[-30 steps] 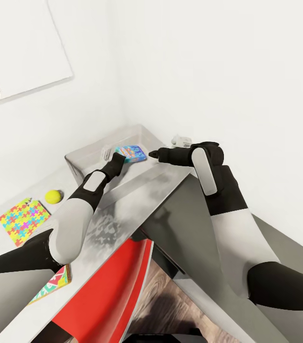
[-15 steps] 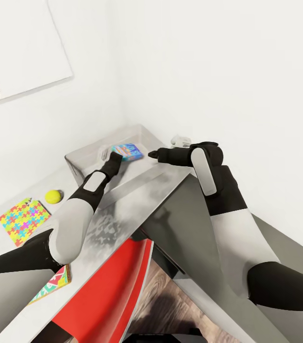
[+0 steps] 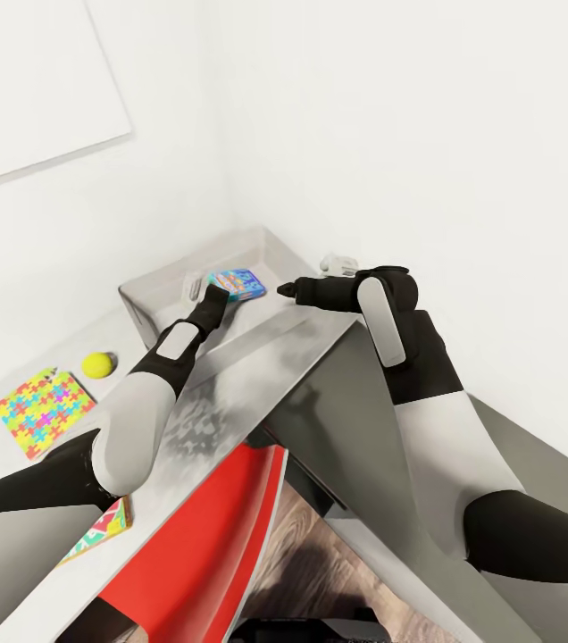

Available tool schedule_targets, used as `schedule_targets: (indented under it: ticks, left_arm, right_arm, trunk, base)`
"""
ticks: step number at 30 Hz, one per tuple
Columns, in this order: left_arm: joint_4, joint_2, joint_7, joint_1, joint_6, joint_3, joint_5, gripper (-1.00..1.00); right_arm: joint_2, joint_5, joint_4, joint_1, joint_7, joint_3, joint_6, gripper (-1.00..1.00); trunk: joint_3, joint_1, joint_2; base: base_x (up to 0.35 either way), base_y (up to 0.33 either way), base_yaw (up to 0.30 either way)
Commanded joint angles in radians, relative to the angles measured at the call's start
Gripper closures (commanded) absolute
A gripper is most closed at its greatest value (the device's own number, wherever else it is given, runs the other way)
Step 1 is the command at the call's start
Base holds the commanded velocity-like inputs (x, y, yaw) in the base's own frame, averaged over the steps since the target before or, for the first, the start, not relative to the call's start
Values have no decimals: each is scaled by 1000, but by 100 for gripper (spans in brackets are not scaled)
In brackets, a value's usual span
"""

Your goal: Put all the toys in the child's room - the three board games (two on the bed and one on the table), the two jigsaw puzzles on the table, and the tennis ball on the table - inside the toy box on the table in the child's room.

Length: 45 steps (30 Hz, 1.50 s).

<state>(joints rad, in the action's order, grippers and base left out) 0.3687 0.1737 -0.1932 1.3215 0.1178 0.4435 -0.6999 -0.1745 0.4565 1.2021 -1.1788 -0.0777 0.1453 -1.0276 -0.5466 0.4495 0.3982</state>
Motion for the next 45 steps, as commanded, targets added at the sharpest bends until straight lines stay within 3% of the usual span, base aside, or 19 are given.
schedule_targets:
  ticks: [1, 19, 23, 30, 45]
  left_arm:
    - [1, 1, -5, 1, 10, 8, -9, 100]
    - [2, 1, -17, 1, 35, 6, -9, 100]
    - [2, 1, -50, 1, 41, 6, -10, 100]
    - [3, 1, -89, 1, 67, 6, -73, 100]
    - [3, 1, -94, 1, 90, 6, -81, 100]
  right_arm:
    - [0, 8, 1, -1, -8, 0, -3, -100]
    - [0, 8, 1, -1, -8, -1, -3, -100]
    - [0, 8, 1, -1, -8, 0, -3, -100]
    - [0, 8, 1, -1, -8, 0, -3, -100]
    - [0, 8, 1, -1, -9, 0, -3, -100]
  trunk:
    - [-3, 0, 2]
    - [-6, 0, 2]
    - [-6, 0, 2]
    - [-6, 0, 2]
    - [-6, 0, 2]
  base:
    - [0, 0, 0]
    - [0, 0, 0]
    - [0, 0, 0]
    - [0, 0, 0]
    - [0, 0, 0]
